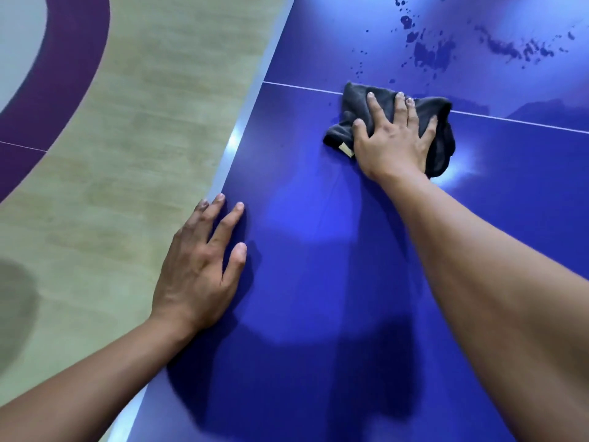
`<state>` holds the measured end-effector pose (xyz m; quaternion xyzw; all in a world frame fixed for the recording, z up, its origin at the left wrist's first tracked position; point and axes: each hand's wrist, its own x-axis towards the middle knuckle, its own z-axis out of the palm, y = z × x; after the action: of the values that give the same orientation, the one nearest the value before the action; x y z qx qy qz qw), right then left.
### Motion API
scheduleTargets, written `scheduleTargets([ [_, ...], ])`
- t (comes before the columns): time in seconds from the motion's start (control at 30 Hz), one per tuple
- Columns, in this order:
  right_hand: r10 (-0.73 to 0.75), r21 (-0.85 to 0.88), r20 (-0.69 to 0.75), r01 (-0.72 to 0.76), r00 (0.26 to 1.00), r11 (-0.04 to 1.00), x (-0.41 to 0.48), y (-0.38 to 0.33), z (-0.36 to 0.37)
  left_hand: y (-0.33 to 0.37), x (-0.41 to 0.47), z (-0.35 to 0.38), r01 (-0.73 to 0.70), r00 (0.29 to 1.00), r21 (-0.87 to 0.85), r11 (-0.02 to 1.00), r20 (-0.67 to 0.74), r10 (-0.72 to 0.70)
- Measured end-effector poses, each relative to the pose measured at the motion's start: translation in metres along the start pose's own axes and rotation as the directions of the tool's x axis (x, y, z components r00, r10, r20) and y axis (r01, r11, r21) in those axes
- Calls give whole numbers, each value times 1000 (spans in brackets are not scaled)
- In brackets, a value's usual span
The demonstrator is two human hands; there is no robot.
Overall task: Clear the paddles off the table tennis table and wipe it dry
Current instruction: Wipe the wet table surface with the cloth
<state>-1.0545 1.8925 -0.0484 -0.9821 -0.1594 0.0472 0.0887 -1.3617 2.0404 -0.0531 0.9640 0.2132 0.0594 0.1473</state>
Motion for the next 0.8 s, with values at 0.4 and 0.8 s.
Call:
scheduleTargets([
  [0.4,-97,5,38,97,995,995,25,-73,10,-5,1,3,-47,996,23,999,-70,49],
  [0.8,-91,6,25,91,996,996,-61,-97,20,-6,5,5,-59,996,-102,993,-77,51],
])
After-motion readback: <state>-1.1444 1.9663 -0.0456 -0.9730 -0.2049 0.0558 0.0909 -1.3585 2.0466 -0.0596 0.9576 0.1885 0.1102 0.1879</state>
